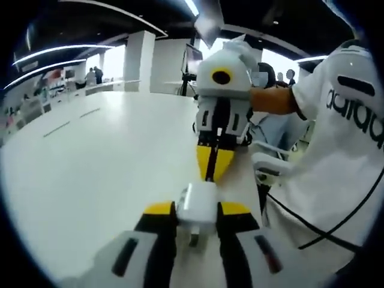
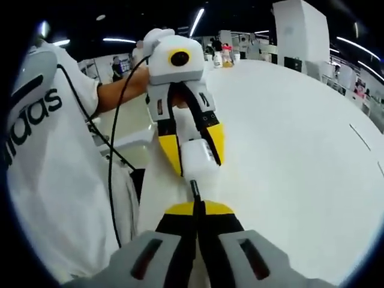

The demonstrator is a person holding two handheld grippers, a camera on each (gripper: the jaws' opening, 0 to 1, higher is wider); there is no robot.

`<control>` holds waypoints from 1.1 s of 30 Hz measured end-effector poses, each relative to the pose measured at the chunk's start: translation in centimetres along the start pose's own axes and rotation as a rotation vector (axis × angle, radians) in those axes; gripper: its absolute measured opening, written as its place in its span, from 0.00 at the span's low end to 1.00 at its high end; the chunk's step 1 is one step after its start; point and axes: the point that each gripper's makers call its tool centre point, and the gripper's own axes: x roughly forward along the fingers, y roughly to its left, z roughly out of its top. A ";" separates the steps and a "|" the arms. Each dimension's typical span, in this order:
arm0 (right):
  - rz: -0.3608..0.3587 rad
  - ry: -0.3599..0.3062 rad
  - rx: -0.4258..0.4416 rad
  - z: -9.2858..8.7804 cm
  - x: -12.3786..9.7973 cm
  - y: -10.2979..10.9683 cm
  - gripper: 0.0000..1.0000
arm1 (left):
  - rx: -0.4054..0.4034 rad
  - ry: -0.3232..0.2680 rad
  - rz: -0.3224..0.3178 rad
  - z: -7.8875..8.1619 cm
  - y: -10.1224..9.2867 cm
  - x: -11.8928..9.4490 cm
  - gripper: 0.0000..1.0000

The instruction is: Plug the desk Type‑C cable into the charger adapter.

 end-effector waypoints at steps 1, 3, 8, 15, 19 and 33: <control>-0.004 0.000 -0.003 0.0 0.0 0.0 0.00 | 0.032 0.003 -0.001 0.0 0.0 0.0 0.25; -0.005 -0.004 0.001 0.0 0.1 0.0 0.00 | 0.024 0.007 0.000 -0.1 0.0 0.1 0.25; -0.006 -0.036 -0.005 0.0 0.0 -0.1 0.02 | 0.038 0.008 -0.004 -0.1 -0.1 0.1 0.25; -0.032 -0.083 -0.107 0.2 0.0 -0.3 0.03 | 0.068 0.026 -0.003 0.1 0.1 0.0 0.26; -0.037 -0.120 -0.089 0.3 -0.5 -0.5 0.04 | 0.069 0.033 -0.006 0.1 0.1 0.1 0.26; -0.145 -0.108 -0.119 -1.9 -6.5 -1.2 0.06 | 0.052 -0.011 0.005 0.9 0.0 -0.1 0.29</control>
